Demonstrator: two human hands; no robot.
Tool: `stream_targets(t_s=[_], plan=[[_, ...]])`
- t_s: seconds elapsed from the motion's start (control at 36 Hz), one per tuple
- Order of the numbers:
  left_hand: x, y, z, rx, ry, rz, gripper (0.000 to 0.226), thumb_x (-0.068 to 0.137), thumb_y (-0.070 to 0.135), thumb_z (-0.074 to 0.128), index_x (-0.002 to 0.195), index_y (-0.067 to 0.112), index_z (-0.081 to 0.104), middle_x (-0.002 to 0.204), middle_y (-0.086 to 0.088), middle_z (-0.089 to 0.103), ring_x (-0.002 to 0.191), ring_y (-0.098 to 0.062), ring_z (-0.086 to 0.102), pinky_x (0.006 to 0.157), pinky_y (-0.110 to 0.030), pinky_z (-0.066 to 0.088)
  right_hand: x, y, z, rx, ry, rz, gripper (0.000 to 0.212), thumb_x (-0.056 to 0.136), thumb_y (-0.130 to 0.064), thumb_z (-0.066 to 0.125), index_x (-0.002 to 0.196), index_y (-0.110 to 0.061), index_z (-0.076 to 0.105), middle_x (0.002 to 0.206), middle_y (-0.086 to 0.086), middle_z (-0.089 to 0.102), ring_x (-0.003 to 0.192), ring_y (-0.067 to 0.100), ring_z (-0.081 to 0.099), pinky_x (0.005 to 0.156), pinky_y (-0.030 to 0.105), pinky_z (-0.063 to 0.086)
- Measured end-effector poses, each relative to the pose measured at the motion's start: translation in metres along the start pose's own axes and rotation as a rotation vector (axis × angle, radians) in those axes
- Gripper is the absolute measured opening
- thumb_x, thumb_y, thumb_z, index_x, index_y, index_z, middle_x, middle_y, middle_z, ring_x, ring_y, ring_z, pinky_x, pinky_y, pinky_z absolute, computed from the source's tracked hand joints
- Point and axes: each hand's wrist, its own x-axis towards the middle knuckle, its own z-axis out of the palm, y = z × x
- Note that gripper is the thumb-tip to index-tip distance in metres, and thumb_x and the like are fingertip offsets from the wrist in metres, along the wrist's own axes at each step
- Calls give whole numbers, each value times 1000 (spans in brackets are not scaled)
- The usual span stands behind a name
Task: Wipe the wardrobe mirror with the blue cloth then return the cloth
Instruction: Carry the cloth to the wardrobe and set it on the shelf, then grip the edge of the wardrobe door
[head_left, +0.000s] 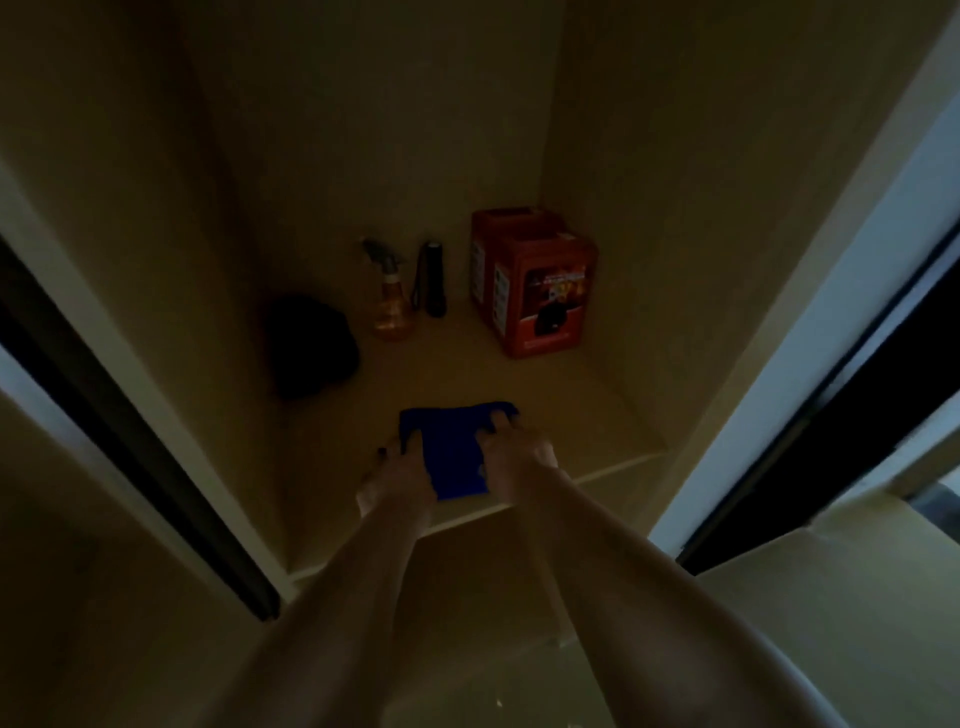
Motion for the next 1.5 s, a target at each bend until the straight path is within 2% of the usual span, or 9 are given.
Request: stream_targets(t_s=[0.22, 0.44, 0.58, 0.86, 1.11, 1.22, 1.33, 1.44, 1.5], plan=[[18, -4, 10, 21, -171, -34, 67, 102, 31, 32, 149, 24, -15, 160, -2, -6, 143, -30, 14, 106, -45, 31, 16, -4, 17, 120, -206, 19, 61, 101, -36, 36, 152, -23, 5, 160, 1, -5, 145, 29, 5, 107, 45, 35], [9, -5, 12, -32, -138, -50, 70, 100, 33, 36, 150, 24, -12, 159, -4, 3, 138, -29, 25, 104, -43, 35, 13, -7, 21, 114, -218, 35, 65, 101, -36, 37, 152, -21, -1, 160, 2, -6, 144, 30, 8, 104, 45, 38], [-16, -12, 16, -107, -69, -71, 64, 100, 37, 31, 150, 30, -8, 156, -3, 17, 128, -27, 37, 86, -42, 46, 0, -9, 26, 97, -80, -8, 64, 98, -24, 47, 151, -14, 12, 155, 9, 14, 136, 31, 25, 98, 42, 41], [-65, -38, -2, -165, 112, -51, 42, 101, 35, 27, 142, 26, 28, 134, -3, 45, 114, -22, 48, 79, -37, 48, -33, -54, 3, 54, 169, -186, 34, 90, -8, 52, 123, -12, 48, 119, 9, 55, 108, 25, 51, 75, 33, 40], [-100, -76, -26, -116, 249, 5, 30, 101, 34, 28, 101, 21, 56, 76, 8, 50, 68, -13, 52, 48, -26, 32, -65, -113, -26, 101, 270, -225, 13, 90, -3, 48, 86, -14, 53, 81, 2, 54, 75, 21, 56, 56, 31, 37], [-121, -102, -30, 30, 173, 80, 26, 100, 31, 32, 96, 21, 56, 82, 3, 59, 74, -16, 60, 57, -29, 47, -76, -149, -31, 112, 307, -260, 8, 92, -17, 49, 85, -16, 53, 84, 2, 59, 71, 19, 53, 57, 31, 40], [-135, -134, -28, 8, 138, 65, 34, 101, 37, 30, 90, 18, 57, 78, 2, 58, 70, -15, 61, 56, -28, 48, -88, -182, -30, 164, 360, -290, 28, 96, -31, 42, 71, -20, 48, 70, -2, 55, 65, 17, 55, 55, 30, 42], [-143, -158, -31, -25, 165, 3, 26, 100, 35, 33, 101, 20, 54, 85, 3, 61, 73, -13, 63, 57, -27, 52, -92, -209, -31, 309, 325, -259, 16, 92, -26, 48, 95, -21, 63, 84, -1, 64, 77, 18, 61, 63, 30, 49], [-145, -167, -34, -41, 195, -31, 26, 100, 37, 32, 99, 22, 54, 73, 7, 55, 66, -11, 60, 48, -23, 43, -92, -222, -33, 376, 307, -247, 31, 95, -24, 46, 124, -23, 56, 102, 1, 66, 91, 20, 61, 68, 29, 47]])
